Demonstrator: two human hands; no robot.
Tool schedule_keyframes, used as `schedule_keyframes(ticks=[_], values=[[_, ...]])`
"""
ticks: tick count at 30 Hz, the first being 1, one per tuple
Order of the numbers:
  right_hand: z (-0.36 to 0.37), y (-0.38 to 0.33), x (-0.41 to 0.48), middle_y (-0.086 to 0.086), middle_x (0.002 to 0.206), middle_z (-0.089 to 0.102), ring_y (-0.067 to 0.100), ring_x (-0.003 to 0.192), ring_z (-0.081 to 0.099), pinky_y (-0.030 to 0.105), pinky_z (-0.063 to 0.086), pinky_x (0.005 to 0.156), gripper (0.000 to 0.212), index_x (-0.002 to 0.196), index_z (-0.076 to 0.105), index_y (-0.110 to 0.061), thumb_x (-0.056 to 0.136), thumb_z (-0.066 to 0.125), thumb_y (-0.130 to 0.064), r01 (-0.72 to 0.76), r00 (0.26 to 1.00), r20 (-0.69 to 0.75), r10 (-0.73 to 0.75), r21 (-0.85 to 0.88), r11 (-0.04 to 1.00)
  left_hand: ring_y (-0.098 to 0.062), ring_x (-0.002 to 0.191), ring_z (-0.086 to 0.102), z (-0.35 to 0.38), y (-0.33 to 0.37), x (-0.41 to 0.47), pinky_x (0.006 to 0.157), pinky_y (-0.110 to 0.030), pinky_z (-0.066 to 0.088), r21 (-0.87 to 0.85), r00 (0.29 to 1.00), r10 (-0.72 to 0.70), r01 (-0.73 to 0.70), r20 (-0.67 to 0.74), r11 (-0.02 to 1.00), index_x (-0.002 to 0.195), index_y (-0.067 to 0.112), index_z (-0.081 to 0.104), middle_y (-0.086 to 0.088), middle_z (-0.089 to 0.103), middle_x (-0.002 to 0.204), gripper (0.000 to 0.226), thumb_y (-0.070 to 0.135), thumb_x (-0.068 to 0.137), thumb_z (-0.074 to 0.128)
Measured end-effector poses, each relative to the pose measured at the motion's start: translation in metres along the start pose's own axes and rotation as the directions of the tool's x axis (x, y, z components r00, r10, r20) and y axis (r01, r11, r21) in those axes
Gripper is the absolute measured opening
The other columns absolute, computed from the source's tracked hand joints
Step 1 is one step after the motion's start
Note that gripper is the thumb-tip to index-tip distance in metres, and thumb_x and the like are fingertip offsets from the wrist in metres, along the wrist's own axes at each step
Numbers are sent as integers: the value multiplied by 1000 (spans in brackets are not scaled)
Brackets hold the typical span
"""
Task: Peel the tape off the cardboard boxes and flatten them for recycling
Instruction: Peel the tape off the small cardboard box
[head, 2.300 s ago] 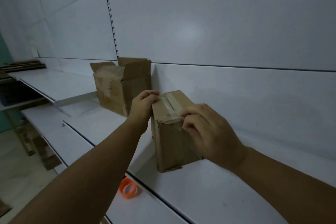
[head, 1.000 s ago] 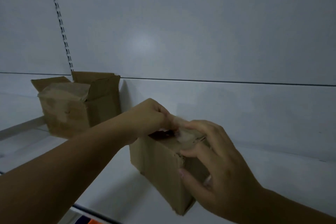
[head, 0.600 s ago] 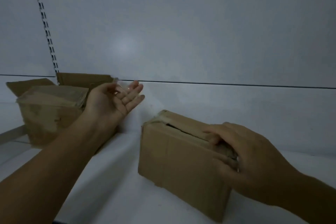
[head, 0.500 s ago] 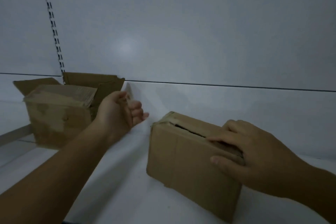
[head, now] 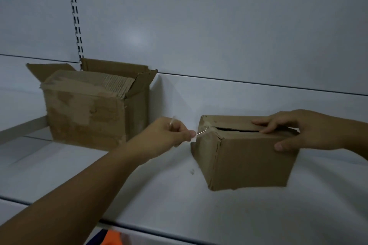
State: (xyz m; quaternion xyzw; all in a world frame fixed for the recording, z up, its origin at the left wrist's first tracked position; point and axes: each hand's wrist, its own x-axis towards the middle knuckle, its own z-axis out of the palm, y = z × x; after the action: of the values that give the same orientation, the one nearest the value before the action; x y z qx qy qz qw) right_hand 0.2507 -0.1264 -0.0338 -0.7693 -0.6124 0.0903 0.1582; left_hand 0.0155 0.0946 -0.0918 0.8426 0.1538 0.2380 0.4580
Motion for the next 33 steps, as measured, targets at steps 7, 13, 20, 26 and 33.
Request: schedule_keyframes(ticks=[7,13,20,26,33], values=[[9,2,-8,-38,126,45,-5,118,45,19,38,85,20,83,64,-34,79,63,-15,-83,991,-103,88,51,995,-8,33,35,-1,-41,-18,42,-21,30,-73,961,-174,162,-215,984,40,17,43,5,43,37,55,43,88,52],[26,-19,-7,-32,127,45,-1,111,47,25,35,86,42,85,60,-40,66,41,-73,-59,981,-191,39,-97,994,-8,51,53,-11,-30,-36,50,-20,47,-202,957,30,-92,-290,975,66,8,57,-8,56,60,19,0,83,61],[27,-36,-4,-21,128,52,5,107,51,27,39,83,52,83,59,-36,63,34,-76,-116,976,-205,79,-175,978,-9,57,55,-58,38,-30,51,-18,47,-410,793,128,-437,-595,800,68,20,63,6,61,60,30,0,82,48],[18,-73,-18,-23,143,34,1,130,35,26,33,104,78,133,29,-50,62,45,-75,-47,937,-336,92,139,989,-17,58,53,-13,77,-4,53,-22,48,-477,914,270,-390,-302,787,62,18,68,-1,59,59,37,-3,83,45],[3,-76,-61,-6,101,69,18,75,68,35,57,75,19,97,63,-30,81,70,-23,206,806,-580,117,460,863,-15,63,58,74,131,25,64,-26,54,-443,912,402,-392,-76,806,73,18,71,0,61,65,28,33,89,54]])
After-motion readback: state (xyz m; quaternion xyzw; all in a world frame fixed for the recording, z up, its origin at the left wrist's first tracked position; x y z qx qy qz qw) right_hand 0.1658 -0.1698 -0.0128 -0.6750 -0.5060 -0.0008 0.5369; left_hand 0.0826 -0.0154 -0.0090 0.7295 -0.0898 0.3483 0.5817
